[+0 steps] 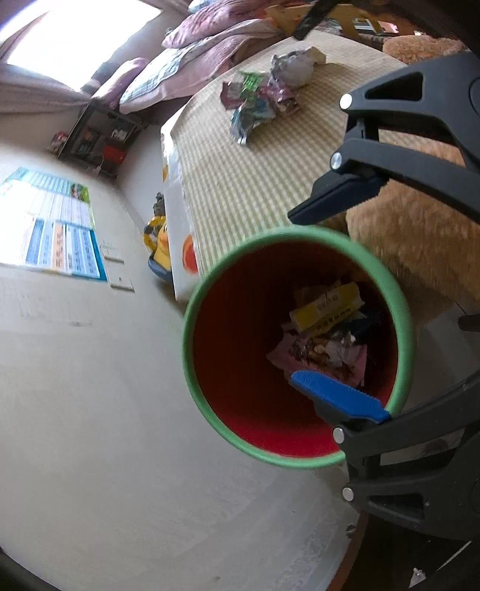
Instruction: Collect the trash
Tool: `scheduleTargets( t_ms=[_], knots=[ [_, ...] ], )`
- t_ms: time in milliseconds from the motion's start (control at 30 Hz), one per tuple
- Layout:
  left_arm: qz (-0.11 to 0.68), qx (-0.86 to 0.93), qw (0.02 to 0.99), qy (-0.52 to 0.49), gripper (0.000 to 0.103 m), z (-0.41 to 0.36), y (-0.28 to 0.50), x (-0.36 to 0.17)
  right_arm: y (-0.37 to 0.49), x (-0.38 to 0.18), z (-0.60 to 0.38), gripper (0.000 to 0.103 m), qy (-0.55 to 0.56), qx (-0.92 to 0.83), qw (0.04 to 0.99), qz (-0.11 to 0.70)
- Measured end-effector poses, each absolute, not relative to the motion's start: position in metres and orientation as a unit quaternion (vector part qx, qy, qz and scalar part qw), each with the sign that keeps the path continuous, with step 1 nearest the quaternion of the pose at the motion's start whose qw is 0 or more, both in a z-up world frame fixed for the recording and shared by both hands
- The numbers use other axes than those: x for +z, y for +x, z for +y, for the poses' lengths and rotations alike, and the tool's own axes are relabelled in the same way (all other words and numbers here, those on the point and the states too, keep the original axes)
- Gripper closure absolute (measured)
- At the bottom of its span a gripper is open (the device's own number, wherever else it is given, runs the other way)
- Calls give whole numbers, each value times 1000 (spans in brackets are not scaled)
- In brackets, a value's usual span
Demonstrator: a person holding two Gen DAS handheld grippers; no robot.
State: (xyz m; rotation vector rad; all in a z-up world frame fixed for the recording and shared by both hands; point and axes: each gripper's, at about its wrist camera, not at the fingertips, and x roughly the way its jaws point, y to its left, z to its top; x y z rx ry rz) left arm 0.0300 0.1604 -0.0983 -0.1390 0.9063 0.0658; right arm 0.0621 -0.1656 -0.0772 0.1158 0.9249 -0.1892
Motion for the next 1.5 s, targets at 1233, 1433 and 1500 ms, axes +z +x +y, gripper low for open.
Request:
scheduleTargets(
  t_ms=[1233,1433,1500],
  knots=[
    [573,-176,800,41,50,-173,133,-180,-35,-118,-256,58,217,-83,874,428],
    [548,-188,813,57,65,-167,118,-165,-33,-120,-255,58,220,-80,871,432],
    [535,-195,820,61,65,-163,108,-158,-32,-120,-253,58,217,-80,871,433]
  ],
)
